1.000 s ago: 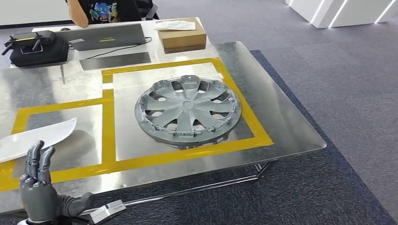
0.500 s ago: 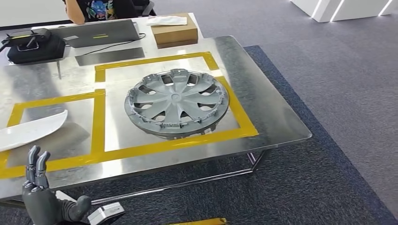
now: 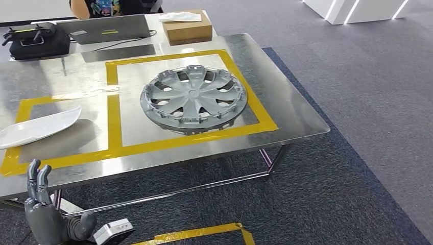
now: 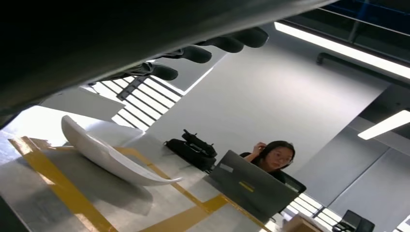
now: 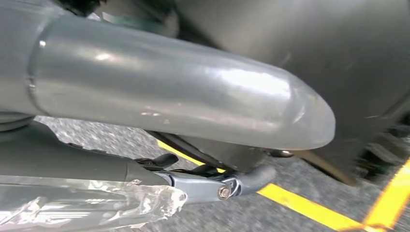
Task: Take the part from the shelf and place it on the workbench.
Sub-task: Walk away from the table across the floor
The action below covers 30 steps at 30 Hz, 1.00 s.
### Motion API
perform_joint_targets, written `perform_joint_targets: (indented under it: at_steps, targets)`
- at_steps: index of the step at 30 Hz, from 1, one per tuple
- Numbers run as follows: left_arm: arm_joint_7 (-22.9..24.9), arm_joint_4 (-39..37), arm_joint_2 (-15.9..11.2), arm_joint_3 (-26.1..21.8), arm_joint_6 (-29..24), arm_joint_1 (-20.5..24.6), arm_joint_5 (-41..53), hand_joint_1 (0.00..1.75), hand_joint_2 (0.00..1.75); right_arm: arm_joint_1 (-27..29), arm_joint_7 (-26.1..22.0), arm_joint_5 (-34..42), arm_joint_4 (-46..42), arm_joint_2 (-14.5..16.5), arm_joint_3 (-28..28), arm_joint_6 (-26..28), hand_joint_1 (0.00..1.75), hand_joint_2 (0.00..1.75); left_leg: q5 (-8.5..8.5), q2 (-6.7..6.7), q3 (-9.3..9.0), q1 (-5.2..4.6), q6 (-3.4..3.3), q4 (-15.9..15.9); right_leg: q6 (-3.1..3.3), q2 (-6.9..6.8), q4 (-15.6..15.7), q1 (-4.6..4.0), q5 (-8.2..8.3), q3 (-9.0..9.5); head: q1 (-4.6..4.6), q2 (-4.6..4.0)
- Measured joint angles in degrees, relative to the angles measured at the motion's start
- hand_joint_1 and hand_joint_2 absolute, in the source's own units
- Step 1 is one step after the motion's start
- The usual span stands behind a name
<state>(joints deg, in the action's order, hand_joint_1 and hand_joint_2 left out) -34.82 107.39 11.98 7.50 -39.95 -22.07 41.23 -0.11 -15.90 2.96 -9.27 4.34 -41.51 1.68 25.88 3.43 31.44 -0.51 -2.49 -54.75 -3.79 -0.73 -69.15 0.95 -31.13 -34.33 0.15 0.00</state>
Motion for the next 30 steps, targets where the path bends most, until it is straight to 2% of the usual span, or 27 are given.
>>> perform_joint_targets:
  at_steps: [1,2,3,4,6,7,8,9,10,11,12,13,14,15,16,18,19,21,22,23,24,25,26,27,28,30]
  targets:
    - [0.0,0.0,0.0,0.0,0.0,0.0,0.0,0.0,0.0,0.0,0.0,0.0,0.0,0.0,0.0,0.0,0.0,0.0,-0.24,0.4,0.59,-0.06,0.23,-0.5,-0.19,-1.04,4.2,0.1,0.8,3.25,0.04,0.0]
    - [0.0,-0.1,0.1,0.0,0.0,0.0,-0.1,0.0,0.0,-0.1,0.0,0.0,0.0,-0.1,0.0,0.0,0.0,0.0,-0.42,0.83,1.08,-0.15,0.52,-1.0,-0.1,-2.06,8.6,0.05,0.76,6.32,0.09,0.0]
    - [0.1,-0.1,0.1,0.0,0.0,0.0,-0.2,0.0,0.0,-0.2,0.0,0.0,0.0,-0.1,0.0,0.0,0.0,0.0,-0.65,1.31,1.44,-0.28,0.83,-1.5,0.11,-2.86,11.9,-0.02,0.2,8.26,0.12,0.0]
    - [0.2,-0.1,0.1,0.0,0.0,0.0,-0.3,0.0,0.0,-0.3,0.0,0.0,0.0,-0.1,0.0,0.0,0.0,0.0,-0.89,1.8,1.7,-0.38,1.1,-1.9,0.47,-3.18,13.7,-0.15,-0.45,9.05,0.17,0.0]
    - [0.7,-0.2,0.2,0.0,0.0,0.2,-0.4,0.0,0.0,-0.2,0.0,0.0,0.0,-0.1,0.1,0.1,0.0,0.0,-1.26,2.57,2.01,-0.27,1.66,-2.3,1.57,-2.33,14.3,-0.22,-0.33,8.33,0.19,0.0]
    - [0.9,-0.3,0.2,0.0,0.0,0.3,-0.4,0.0,0.0,-0.1,0.0,0.0,0.0,-0.1,0.1,0.1,0.0,0.0,-0.44,1.98,2.23,-0.1,2.03,-2.7,2.16,-1.86,14.2,-0.2,0.12,7.85,0.19,0.0]
    - [1.1,-0.5,0.2,0.0,0.0,0.4,-0.5,0.0,0.0,0.0,0.0,0.0,0.0,-0.1,0.1,0.1,0.0,0.0,1.39,0.87,2.63,0.09,2.43,-4.0,2.71,-1.42,14.2,-0.16,0.69,7.24,0.15,0.0]
    - [1.3,-0.6,0.2,0.0,0.0,0.4,-0.5,0.0,0.0,0.0,0.0,0.0,0.0,-0.1,0.1,0.1,0.0,0.0,4.13,-0.55,3.26,0.25,2.81,-6.4,3.15,-0.96,14.2,-0.14,1.35,6.51,0.11,0.0]
    - [1.4,-0.8,0.2,0.0,0.0,0.5,-0.6,0.0,0.0,-0.1,0.0,0.0,0.0,-0.1,0.1,0.1,0.0,0.0,7.24,-1.85,4.0,0.36,3.07,-9.6,3.42,-0.43,14.2,-0.19,2.03,5.75,0.03,0.0]
    - [1.4,-0.9,0.2,0.0,0.0,0.5,-0.7,0.0,0.0,-0.1,0.0,0.0,0.0,-0.1,0.1,0.1,0.0,0.0,9.71,-2.51,4.68,0.4,3.16,-13.3,3.53,0.13,14.2,-0.27,2.74,5.02,0.01,0.0]
    - [1.5,-1.1,0.2,0.0,0.0,0.6,-0.9,0.0,0.0,-0.1,0.0,0.0,0.0,-0.1,0.1,0.1,0.0,0.0,10.91,-2.79,4.99,0.4,3.12,-16.1,3.57,0.72,14.1,-0.36,3.45,4.27,-0.03,0.0]
    - [1.7,-1.3,0.2,0.0,0.0,0.6,-1.2,0.0,0.0,-0.1,0.0,0.0,0.0,-0.1,0.1,0.1,0.0,0.0,10.67,-2.91,4.62,0.39,2.96,-17.4,3.58,1.33,14.0,-0.49,4.15,3.5,-0.04,0.0]
    - [1.9,-1.5,0.2,0.0,0.0,0.7,-1.5,0.0,0.0,-0.1,0.0,0.0,0.0,-0.1,0.1,0.1,0.0,0.0,9.39,-3.03,3.43,0.37,2.66,-16.9,3.56,1.95,13.9,-0.64,4.84,2.66,-0.03,0.0]
    - [2.1,-1.6,0.2,0.0,0.0,0.8,-1.8,0.0,0.0,-0.1,0.0,0.0,0.0,-0.2,0.1,0.2,0.0,0.0,7.53,-3.33,1.3,0.32,2.18,-14.4,3.52,2.61,13.8,-0.8,5.46,1.81,-0.04,0.0]
    - [2.3,-1.7,0.2,0.0,0.0,0.9,-2.3,0.0,0.0,-0.1,0.0,0.0,0.0,-0.1,0.1,0.2,0.0,0.0,6.04,-4.27,-1.49,0.2,1.5,-10.4,3.45,3.25,13.7,-0.9,6.04,1.08,-0.03,0.0]
    - [2.9,-2.0,0.0,0.0,0.0,1.2,-3.3,0.0,0.0,-0.1,-0.1,0.0,0.0,-0.1,0.1,0.2,0.0,0.0,5.06,-6.3,-6.26,0.01,0.32,-2.7,3.1,4.43,13.5,-1.13,7.21,-0.03,-0.01,0.0]
    - [3.2,-2.2,-0.1,0.0,0.0,1.5,-3.7,0.0,0.0,-0.2,-0.1,0.0,0.0,0.0,0.1,0.2,0.0,0.0,5.3,-6.93,-7.35,-0.1,0.03,-0.6,2.85,4.95,13.5,-1.1,7.86,-0.49,-0.01,0.0]
    - [3.8,-2.9,-0.3,0.1,0.0,1.9,-3.8,0.0,0.0,-0.1,-0.1,0.0,0.0,0.0,0.1,0.3,0.0,0.0,5.1,-6.26,-7.09,-0.06,0.05,0.6,2.18,5.84,13.5,-1.01,9.1,-1.3,-0.02,0.0]
    - [4.0,-3.2,-0.4,0.1,0.0,2.1,-3.8,0.0,0.0,0.0,-0.1,0.0,0.0,-0.1,0.1,0.3,0.0,0.0,4.58,-5.64,-6.59,0.02,-0.04,0.8,1.92,5.62,13.3,-0.97,8.87,-1.79,-0.02,0.0]
    - [4.1,-3.5,-0.4,0.1,0.0,2.1,-3.8,0.0,0.0,0.1,-0.1,0.0,0.0,-0.1,0.1,0.3,0.0,0.0,3.93,-4.98,-5.98,0.13,-0.18,1.0,1.63,4.82,12.4,-0.94,7.54,-2.42,0.16,0.0]
    - [4.3,-3.9,-0.5,0.2,0.0,2.2,-4.1,0.0,0.0,0.2,-0.1,0.0,0.1,-0.2,0.1,0.3,0.0,0.0,3.23,-4.24,-5.3,0.23,-0.4,1.1,1.35,3.73,10.3,-0.86,5.04,-3.23,0.39,0.0]
    - [4.5,-4.2,-0.6,0.2,0.0,2.2,-4.6,0.0,0.0,0.1,-0.1,0.0,0.1,-0.2,0.1,0.3,0.0,0.0,2.65,-3.54,-4.64,0.12,-0.56,1.1,1.04,2.47,7.3,-0.72,1.82,-4.14,0.61,0.0]
    - [4.6,-4.5,-0.6,0.2,0.0,2.2,-5.0,0.0,0.0,0.1,-0.1,0.0,0.1,-0.2,0.1,0.3,0.0,0.0,2.22,-3.01,-4.11,0.05,-0.69,1.1,0.76,1.75,4.5,-0.58,-0.81,-4.84,0.83,0.0]
    - [4.7,-4.7,-0.7,0.2,0.0,2.2,-5.3,0.0,0.0,0.1,-0.2,0.0,0.1,-0.2,0.1,0.3,0.0,0.0,1.92,-2.61,-3.77,0.0,-0.74,1.1,0.57,1.44,2.4,-0.48,-2.5,-5.28,0.87,0.0]
    - [4.8,-4.8,-0.7,0.2,0.0,2.2,-5.5,0.0,0.0,0.0,-0.2,0.0,0.1,-0.2,0.1,0.4,0.0,0.0,1.77,-2.42,-3.6,-0.02,-0.74,1.1,0.48,1.35,1.4,-0.45,-3.18,-5.46,0.86,0.0]
    - [5.0,-4.9,-0.7,0.2,0.0,2.2,-5.8,0.0,0.0,0.0,-0.2,0.0,0.1,-0.2,0.1,0.3,0.0,0.0,1.63,-2.23,-3.4,-0.03,-0.73,1.1,0.4,1.31,0.5,-0.42,-3.51,-5.58,0.87,0.0]
